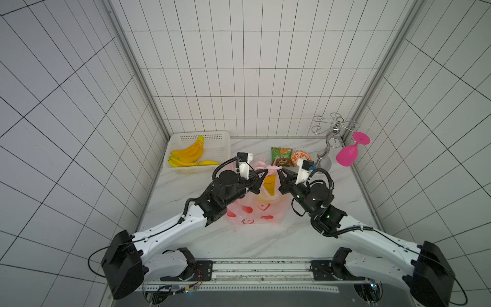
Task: Place the banana into a plastic bag & tie a knot
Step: Cross the plastic bag at the center of the board.
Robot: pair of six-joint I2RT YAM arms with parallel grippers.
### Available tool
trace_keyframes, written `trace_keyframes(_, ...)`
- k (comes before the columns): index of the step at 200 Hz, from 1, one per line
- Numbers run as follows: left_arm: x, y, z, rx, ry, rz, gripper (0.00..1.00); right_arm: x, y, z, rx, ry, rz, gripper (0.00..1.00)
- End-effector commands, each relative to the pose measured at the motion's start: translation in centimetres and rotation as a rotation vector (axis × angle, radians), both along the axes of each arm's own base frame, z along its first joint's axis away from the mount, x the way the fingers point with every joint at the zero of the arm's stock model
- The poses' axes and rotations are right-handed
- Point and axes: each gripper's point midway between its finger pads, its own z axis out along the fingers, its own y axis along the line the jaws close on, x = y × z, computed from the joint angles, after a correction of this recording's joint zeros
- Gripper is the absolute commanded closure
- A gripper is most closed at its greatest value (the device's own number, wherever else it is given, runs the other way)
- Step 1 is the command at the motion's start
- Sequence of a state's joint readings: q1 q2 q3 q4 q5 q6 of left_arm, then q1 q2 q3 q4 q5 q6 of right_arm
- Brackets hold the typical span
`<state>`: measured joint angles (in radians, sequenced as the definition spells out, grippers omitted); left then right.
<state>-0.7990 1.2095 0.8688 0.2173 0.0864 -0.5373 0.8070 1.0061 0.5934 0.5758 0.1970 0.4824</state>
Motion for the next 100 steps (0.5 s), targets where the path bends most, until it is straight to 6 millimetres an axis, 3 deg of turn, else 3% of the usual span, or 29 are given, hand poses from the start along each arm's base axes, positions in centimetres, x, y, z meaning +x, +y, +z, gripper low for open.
trace_keyframes(1,0.9,-0.4,0.7,0.010,-0.013,0.011,1.00,-1.6,0.4,-3.9,-0.128,0.077,0.059,1.00)
trace_keyframes(56,1.1,-1.7,0.9,0.001,-0.002,-0.030,1.00,-4.2,2.7,-6.0,-0.153,0.119,0.169,1.00)
trace_keyframes(100,0.2,-2.0,1.0,-0.004,0.003,-0.058,1.00,-2.5,4.1,-8.4,-0.153,0.141,0.134,1.00)
